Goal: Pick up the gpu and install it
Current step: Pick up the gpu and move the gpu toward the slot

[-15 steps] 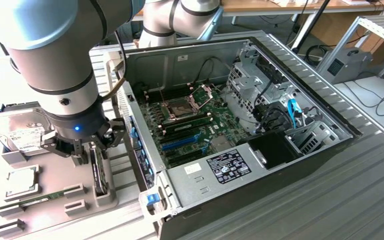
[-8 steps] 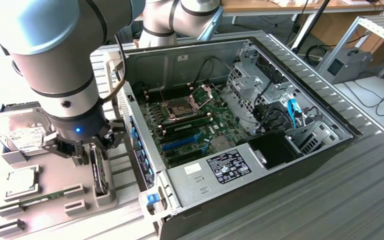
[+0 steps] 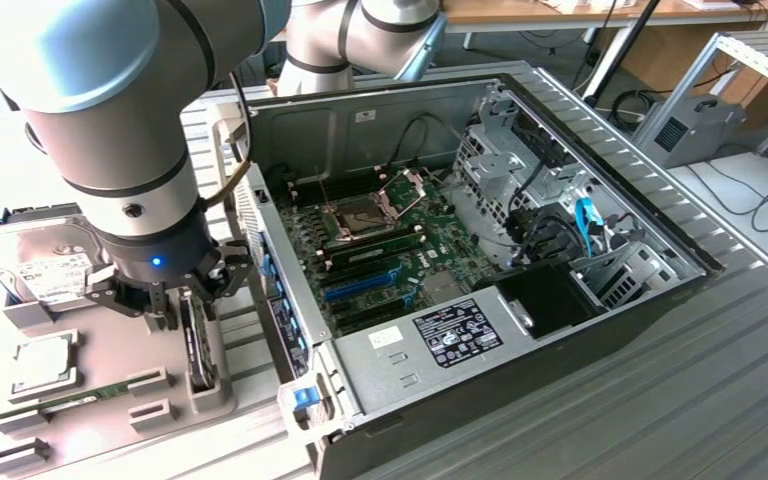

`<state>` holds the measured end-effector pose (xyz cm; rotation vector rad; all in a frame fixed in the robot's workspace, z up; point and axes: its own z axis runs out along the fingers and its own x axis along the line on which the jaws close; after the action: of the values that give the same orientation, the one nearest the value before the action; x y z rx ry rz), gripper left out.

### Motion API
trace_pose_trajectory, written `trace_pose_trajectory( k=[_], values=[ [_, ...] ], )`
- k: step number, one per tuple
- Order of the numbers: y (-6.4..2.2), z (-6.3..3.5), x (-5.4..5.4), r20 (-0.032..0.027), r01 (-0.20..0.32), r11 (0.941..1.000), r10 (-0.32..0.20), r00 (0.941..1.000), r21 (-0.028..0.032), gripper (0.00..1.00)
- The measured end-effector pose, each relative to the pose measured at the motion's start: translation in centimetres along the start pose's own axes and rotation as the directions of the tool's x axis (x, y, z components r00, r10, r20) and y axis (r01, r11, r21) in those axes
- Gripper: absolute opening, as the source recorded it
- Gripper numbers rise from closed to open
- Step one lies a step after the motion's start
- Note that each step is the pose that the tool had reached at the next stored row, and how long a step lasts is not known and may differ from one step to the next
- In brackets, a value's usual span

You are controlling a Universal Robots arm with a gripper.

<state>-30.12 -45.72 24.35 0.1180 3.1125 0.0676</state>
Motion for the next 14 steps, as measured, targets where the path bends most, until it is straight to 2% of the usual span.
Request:
trace_pose_trajectory(
  k=[3,4,5,6,7,14],
  values=[
    [0.00,0.00,0.00,-0.0001,0.000,1.0000,0.000,1.0000,0.0000,0.41],
    [0.00,0.00,0.00,0.0000,0.000,1.0000,0.000,1.0000,0.0000,0.34],
    [0.00,0.00,0.00,-0.0001,0.000,1.0000,0.000,1.0000,0.0000,0.34],
    [0.00,0.00,0.00,-0.0001,0.000,1.0000,0.000,1.0000,0.0001,0.28],
    [0.00,0.00,0.00,-0.0001,0.000,1.0000,0.000,1.0000,0.0000,0.26],
    [0.00,0.00,0.00,0.0000,0.000,1.0000,0.000,1.0000,0.0000,0.26]
  ],
)
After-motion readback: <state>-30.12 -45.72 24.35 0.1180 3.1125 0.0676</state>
